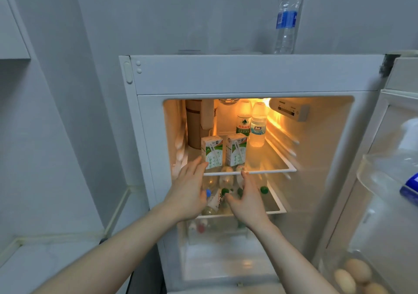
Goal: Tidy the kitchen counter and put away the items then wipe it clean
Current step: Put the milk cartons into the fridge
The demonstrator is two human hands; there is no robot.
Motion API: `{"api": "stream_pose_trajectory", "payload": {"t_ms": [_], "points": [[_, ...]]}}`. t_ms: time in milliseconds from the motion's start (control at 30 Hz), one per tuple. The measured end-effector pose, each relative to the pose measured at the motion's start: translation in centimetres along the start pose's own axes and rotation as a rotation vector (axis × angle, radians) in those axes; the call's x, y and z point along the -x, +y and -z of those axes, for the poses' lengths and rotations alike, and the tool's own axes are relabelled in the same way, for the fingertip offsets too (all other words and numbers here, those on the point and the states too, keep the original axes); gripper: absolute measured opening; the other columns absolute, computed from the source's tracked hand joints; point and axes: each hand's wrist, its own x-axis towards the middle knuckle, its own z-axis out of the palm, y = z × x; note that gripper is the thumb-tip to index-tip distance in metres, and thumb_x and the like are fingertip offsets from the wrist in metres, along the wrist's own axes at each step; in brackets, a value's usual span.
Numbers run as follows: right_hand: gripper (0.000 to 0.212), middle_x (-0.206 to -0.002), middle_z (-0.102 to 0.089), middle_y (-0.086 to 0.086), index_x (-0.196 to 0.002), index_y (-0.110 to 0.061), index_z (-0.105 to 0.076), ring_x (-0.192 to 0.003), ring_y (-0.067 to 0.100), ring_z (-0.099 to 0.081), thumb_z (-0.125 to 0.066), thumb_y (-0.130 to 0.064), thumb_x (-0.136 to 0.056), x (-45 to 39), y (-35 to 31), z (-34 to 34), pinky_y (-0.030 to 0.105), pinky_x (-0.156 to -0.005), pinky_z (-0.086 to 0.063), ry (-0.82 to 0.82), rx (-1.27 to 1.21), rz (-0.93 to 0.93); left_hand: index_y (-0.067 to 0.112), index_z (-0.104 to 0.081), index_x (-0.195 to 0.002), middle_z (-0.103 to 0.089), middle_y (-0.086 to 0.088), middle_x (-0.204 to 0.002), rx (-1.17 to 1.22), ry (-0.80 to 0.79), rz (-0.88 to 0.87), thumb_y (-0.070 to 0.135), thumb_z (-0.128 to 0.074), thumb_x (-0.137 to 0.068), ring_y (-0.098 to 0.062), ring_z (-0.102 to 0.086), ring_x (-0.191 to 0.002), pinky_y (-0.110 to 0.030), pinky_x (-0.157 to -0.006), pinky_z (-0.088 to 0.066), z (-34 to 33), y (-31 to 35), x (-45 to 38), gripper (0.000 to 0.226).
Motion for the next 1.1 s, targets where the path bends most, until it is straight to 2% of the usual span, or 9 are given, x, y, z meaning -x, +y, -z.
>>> {"api": "stream_pose_trajectory", "payload": {"t_ms": [133, 233, 333, 500, 567, 700, 900, 1100], "points": [[0.069, -0.151, -0.041, -0.007, -0.148, -0.024, -0.041, -0.140, 0.012, -0.040, -0.072, -0.027, -0.087, 7.7, -1.8, 2.0, 0.036, -0.118, -0.036, -0.056, 0.051, 0.027, 0.023, -0.029, -0.155, -0.015, 0.003, -0.167, 0.081, -0.007, -0.054, 0.018, -0.058, -0.092, -0.020, -0.012, -0.155, -0.037, -0.127, -0.017, 0.3, 0.0, 5.5, 0.070], [0.064, -0.151, -0.039, -0.015, -0.146, -0.029, -0.043, -0.143, 0.006, -0.034, -0.070, -0.029, -0.088, 13.0, -2.4, 3.7, 0.031, -0.118, -0.032, -0.099, 0.152, 0.056, 0.027, -0.029, -0.155, -0.011, 0.007, -0.168, 0.112, -0.054, -0.039, 0.023, -0.059, -0.092, -0.018, -0.010, -0.154, -0.034, -0.125, -0.016, 0.7, -0.2, 10.0, 0.070], [0.059, -0.150, -0.037, -0.020, -0.145, -0.032, -0.044, -0.140, 0.002, -0.036, -0.068, -0.034, -0.090, 18.1, -3.2, 5.6, 0.022, -0.110, -0.031, -0.133, 0.233, 0.073, 0.028, -0.028, -0.157, -0.012, 0.010, -0.167, 0.143, -0.095, -0.004, 0.021, -0.057, -0.095, -0.016, -0.012, -0.153, -0.030, -0.123, -0.017, 0.8, 0.0, 14.9, 0.069], [0.056, -0.148, -0.038, -0.024, -0.143, -0.034, -0.046, -0.137, 0.000, -0.038, -0.066, -0.039, -0.091, 25.0, -3.1, 8.3, 0.017, -0.103, -0.030, -0.189, 0.319, 0.079, 0.033, -0.033, -0.153, -0.018, 0.016, -0.164, 0.184, -0.113, 0.015, 0.022, -0.058, -0.097, -0.009, -0.014, -0.151, -0.022, -0.119, -0.013, 0.8, 2.1, 22.2, 0.062], [0.055, -0.149, -0.038, -0.022, -0.142, -0.034, -0.047, -0.139, 0.002, -0.038, -0.067, -0.039, -0.090, 27.1, -2.7, 9.2, 0.019, -0.108, -0.031, -0.205, 0.348, 0.080, 0.032, -0.033, -0.153, -0.017, 0.016, -0.165, 0.176, -0.126, 0.033, 0.025, -0.057, -0.098, -0.008, -0.012, -0.151, -0.023, -0.120, -0.015, 0.8, 3.2, 24.7, 0.061], [0.057, -0.152, -0.037, -0.018, -0.142, -0.035, -0.046, -0.142, 0.007, -0.037, -0.065, -0.044, -0.089, 31.0, -1.9, 11.5, 0.032, -0.115, -0.033, -0.271, 0.411, 0.069, 0.034, -0.037, -0.151, -0.019, 0.018, -0.163, 0.165, -0.120, 0.085, 0.028, -0.057, -0.098, -0.006, -0.017, -0.150, -0.025, -0.120, -0.022, 1.0, 6.1, 29.8, 0.057], [0.062, -0.149, -0.043, -0.014, -0.143, -0.033, -0.047, -0.140, 0.010, -0.041, -0.064, -0.053, -0.086, 37.2, -0.2, 15.4, 0.034, -0.115, -0.034, -0.432, 0.460, 0.028, 0.033, -0.044, -0.146, -0.030, 0.018, -0.158, 0.143, -0.024, 0.152, 0.027, -0.063, -0.094, -0.005, -0.025, -0.144, -0.017, -0.115, -0.020, -0.3, 12.0, 37.4, 0.055], [0.063, -0.149, -0.041, -0.014, -0.145, -0.034, -0.044, -0.140, 0.014, -0.041, -0.060, -0.056, -0.088, 44.4, 2.2, 20.6, 0.034, -0.114, -0.035, -0.530, 0.517, 0.100, 0.033, -0.048, -0.142, -0.034, 0.020, -0.152, 0.176, 0.036, 0.216, 0.025, -0.066, -0.093, -0.004, -0.029, -0.143, -0.016, -0.112, -0.022, -3.3, 20.1, 44.4, 0.054]]}}
